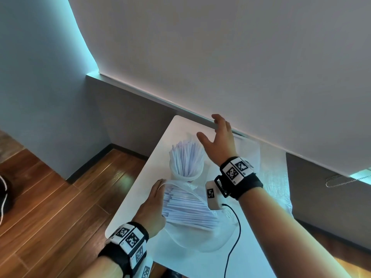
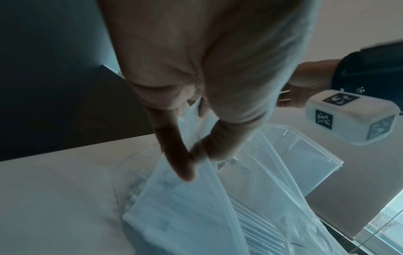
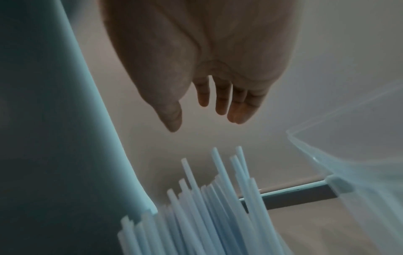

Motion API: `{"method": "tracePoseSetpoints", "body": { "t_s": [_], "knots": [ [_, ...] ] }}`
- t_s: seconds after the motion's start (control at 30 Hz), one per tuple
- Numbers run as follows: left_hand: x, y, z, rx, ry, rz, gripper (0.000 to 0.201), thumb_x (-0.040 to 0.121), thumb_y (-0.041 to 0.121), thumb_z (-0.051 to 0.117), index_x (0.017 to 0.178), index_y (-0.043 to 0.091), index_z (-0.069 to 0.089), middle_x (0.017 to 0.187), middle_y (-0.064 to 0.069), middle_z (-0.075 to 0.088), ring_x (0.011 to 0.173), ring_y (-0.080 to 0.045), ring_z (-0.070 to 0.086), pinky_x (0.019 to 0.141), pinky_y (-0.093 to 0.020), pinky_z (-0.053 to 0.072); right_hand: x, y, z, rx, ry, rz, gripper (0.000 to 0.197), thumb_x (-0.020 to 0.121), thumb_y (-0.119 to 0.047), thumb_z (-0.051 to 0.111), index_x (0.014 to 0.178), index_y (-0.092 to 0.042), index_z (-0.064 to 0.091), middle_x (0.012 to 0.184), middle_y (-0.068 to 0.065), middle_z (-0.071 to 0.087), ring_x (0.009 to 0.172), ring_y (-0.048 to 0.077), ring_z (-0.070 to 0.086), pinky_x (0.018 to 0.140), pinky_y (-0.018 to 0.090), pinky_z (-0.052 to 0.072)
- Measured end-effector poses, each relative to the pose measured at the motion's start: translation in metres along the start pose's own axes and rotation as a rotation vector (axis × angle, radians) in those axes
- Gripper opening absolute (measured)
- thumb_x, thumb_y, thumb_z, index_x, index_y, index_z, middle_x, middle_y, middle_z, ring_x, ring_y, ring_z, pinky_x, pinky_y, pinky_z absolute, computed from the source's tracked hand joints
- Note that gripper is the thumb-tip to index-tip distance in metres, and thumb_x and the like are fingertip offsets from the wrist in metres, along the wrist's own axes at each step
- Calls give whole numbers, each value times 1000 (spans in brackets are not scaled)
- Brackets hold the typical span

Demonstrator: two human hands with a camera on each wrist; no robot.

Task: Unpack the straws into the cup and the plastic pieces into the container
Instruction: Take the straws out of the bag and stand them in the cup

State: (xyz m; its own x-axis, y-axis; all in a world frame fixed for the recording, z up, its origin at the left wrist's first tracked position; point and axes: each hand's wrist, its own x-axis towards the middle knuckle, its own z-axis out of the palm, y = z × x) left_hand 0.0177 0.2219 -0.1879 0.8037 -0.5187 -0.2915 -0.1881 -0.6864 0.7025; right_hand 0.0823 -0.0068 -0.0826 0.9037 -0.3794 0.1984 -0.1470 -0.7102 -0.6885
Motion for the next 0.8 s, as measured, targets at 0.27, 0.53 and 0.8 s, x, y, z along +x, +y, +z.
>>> {"method": "tracePoseSetpoints", "body": {
  "t_s": [0.27,0.53,0.8],
  "knots": [
    [4,0,2,-21,-21,-33,112,77,-4,72,149,35,-4,149,12,14,126,-13,44,90,-25,56,-32,5,32,-423,-392,-34,58,102,-30,35,153,-13,13,162,2,10,149,21,7,120,42,16],
    [5,0,2,-15,-21,-35,110,78,-3,72,148,37,-4,151,13,12,126,-13,44,91,-24,55,-44,4,38,-565,-443,-197,57,103,-27,29,155,-21,6,163,-5,-1,150,18,-6,120,47,10],
    [2,1,-1,-30,-9,9,102,79,-9,64,151,29,3,155,13,8,137,-18,36,88,-19,55,-70,-34,14,-278,-143,-476,43,75,1,41,106,-18,65,108,2,68,94,26,66,81,40,54]
  ]
}}
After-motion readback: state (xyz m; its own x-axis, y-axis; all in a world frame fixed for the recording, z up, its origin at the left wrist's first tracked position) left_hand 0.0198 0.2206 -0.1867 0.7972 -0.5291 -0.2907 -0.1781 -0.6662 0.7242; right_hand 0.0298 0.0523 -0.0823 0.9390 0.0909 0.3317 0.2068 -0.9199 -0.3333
